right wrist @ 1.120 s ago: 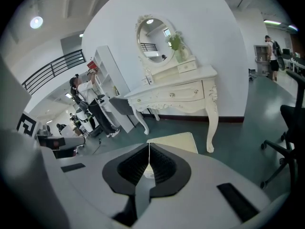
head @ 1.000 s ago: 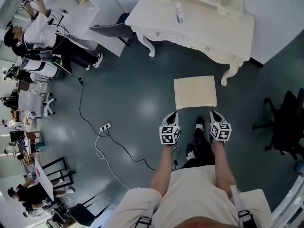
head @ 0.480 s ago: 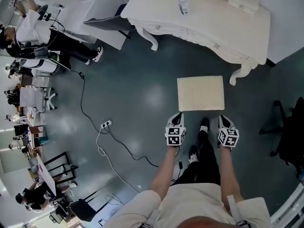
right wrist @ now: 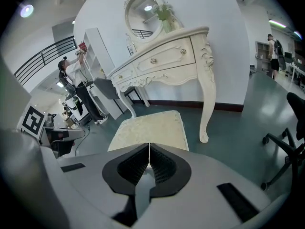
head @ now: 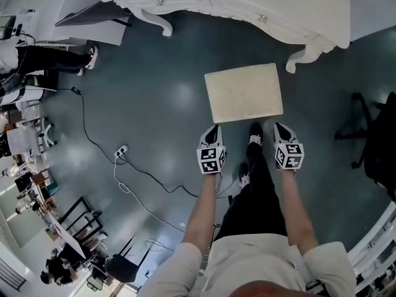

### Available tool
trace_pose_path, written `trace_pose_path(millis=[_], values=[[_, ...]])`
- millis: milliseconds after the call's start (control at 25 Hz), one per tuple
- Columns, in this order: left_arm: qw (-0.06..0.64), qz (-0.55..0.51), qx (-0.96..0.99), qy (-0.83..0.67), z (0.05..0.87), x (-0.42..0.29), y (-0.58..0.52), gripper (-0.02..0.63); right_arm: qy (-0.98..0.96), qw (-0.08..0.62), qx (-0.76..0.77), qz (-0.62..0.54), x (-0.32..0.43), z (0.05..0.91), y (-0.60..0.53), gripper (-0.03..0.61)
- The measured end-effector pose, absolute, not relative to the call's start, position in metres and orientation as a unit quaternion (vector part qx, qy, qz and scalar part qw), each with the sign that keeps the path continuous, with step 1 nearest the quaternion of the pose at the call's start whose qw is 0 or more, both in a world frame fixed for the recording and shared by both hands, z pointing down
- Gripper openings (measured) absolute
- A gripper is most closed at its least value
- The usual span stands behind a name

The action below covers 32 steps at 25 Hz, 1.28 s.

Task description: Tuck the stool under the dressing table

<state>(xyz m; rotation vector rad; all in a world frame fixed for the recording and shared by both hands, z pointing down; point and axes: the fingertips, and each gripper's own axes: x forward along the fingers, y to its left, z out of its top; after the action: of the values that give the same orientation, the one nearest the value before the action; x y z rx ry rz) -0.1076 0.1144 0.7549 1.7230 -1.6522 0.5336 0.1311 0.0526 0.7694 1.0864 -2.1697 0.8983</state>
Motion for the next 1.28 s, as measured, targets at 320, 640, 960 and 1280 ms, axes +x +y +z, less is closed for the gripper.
trace_pose_path(millis=[320,640,960,1280], values=[[0.336,0.206,0.669,-0.630,0.824,-0.101,0.115,0.024,-0.816,0.306,0.382,0.308,0.151,0.847,0.053,0.048],[0.341,0.213,0.658,-0.637,0.882,-0.097,0.120,0.171,-0.826,0.326,0.353,0.295,0.167,0.897,0.046,0.166],[0.346,0.238,0.657,-0.625,0.907,-0.093,0.123,0.298,-0.833,0.351,0.325,0.278,0.166,0.918,0.038,0.225],[0.352,0.267,0.651,-0.617,0.929,-0.098,0.123,0.313,-0.828,0.380,0.331,0.247,0.158,0.935,0.023,0.252]])
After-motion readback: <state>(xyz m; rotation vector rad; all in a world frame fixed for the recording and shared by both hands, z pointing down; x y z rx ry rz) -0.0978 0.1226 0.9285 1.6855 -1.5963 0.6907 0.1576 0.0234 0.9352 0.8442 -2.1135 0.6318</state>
